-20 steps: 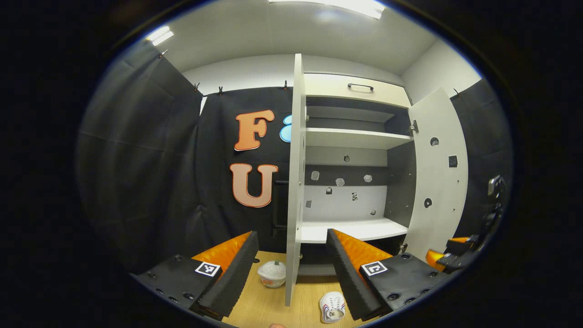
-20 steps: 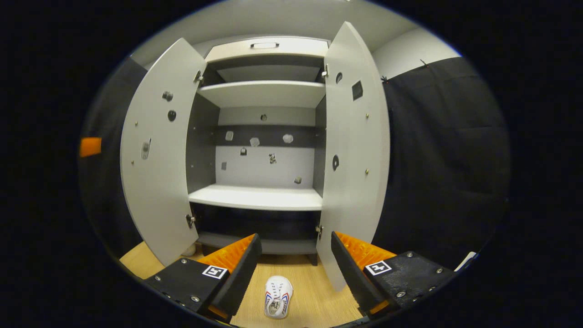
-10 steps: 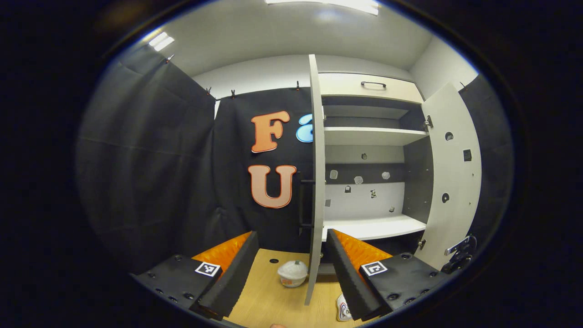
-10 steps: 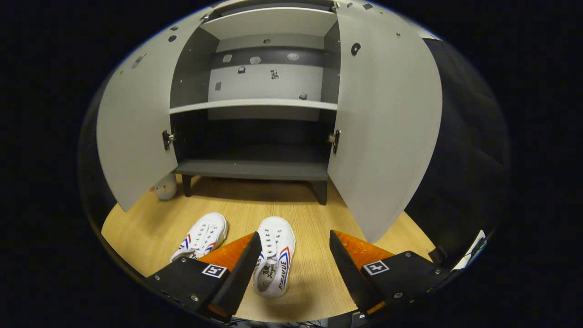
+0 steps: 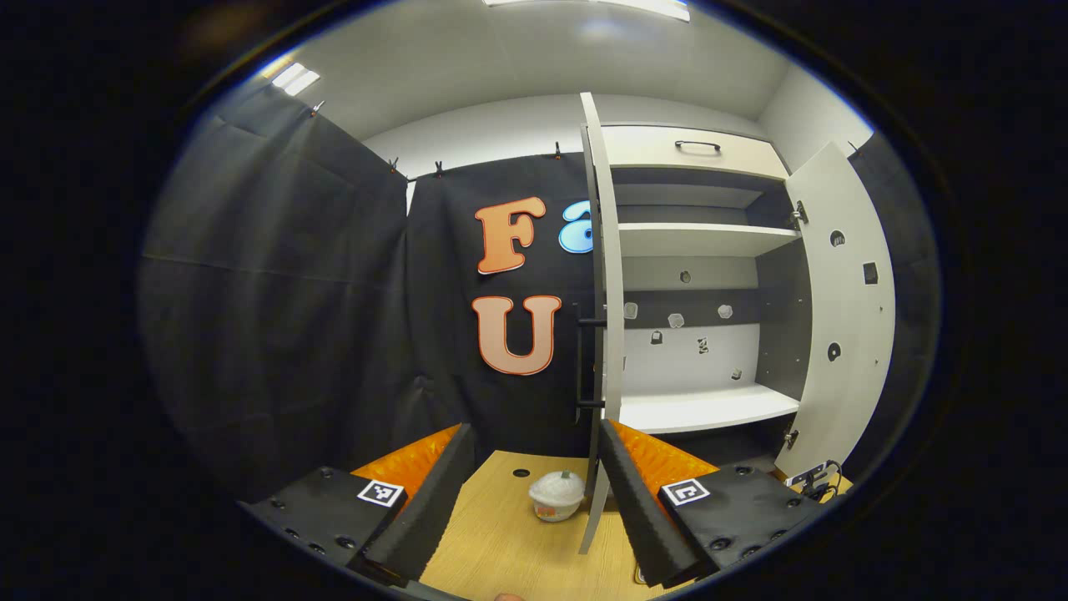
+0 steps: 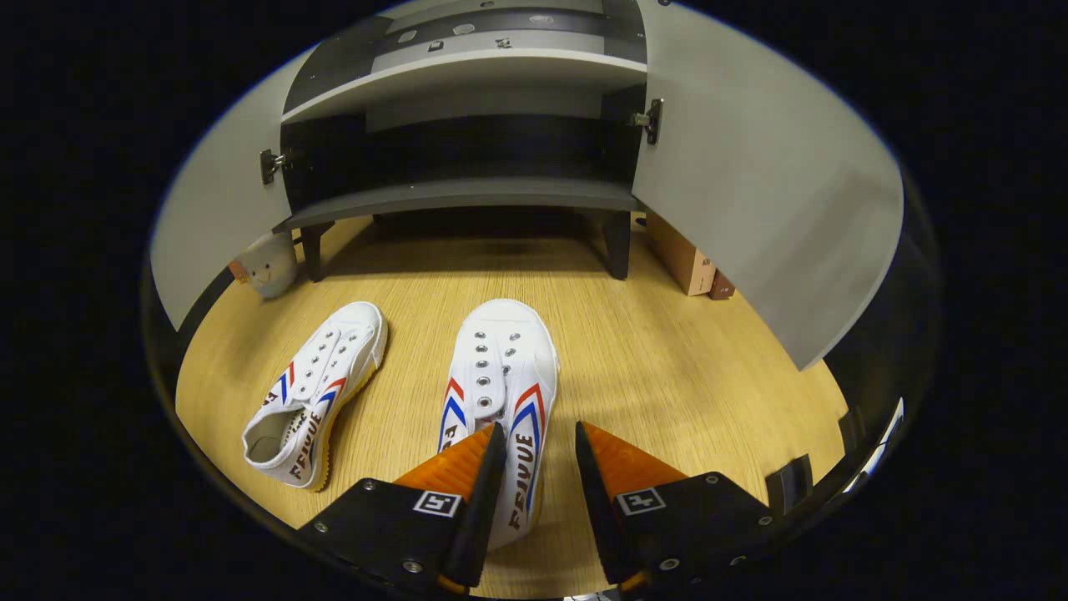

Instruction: Grab one shoe with the right hand and put it into the shoe cabinet, grab the other shoe with the left hand and put it into the shoe cabinet; then close the right door with the right hand and the left door with the left hand.

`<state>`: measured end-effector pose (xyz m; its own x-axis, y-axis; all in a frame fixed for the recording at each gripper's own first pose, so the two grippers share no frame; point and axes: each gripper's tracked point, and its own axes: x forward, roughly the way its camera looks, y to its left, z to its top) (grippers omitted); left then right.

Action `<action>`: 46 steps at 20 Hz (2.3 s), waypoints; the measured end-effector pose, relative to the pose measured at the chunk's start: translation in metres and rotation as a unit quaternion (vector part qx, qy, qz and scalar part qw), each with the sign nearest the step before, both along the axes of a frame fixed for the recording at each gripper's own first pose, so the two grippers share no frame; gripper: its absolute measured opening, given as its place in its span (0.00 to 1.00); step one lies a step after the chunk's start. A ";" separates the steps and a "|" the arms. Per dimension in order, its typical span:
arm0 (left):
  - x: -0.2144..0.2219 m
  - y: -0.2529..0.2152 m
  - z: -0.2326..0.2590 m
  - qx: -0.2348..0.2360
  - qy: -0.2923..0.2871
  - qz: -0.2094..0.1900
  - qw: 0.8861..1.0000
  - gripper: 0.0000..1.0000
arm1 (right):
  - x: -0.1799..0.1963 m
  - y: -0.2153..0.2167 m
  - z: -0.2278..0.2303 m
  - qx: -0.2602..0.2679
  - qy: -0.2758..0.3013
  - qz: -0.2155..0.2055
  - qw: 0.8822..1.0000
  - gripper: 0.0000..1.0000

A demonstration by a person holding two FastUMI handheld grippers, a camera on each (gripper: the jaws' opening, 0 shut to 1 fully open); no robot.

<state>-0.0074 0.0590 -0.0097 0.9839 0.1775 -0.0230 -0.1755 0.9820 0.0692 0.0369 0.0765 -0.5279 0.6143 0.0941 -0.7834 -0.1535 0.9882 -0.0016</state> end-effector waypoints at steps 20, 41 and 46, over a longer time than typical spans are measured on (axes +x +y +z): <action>0.002 -0.004 -0.002 -0.009 -0.005 -0.016 1.000 0.96 | 0.011 -0.001 0.101 0.009 -0.028 -0.027 0.999 0.00; 0.022 0.029 -0.007 0.001 -0.011 -0.001 1.000 0.96 | 0.176 0.051 0.375 0.069 -0.198 -0.026 0.977 0.00; 0.031 0.035 -0.013 0.004 -0.008 0.012 1.000 0.95 | 0.255 0.065 0.372 0.070 -0.199 -0.045 0.976 0.00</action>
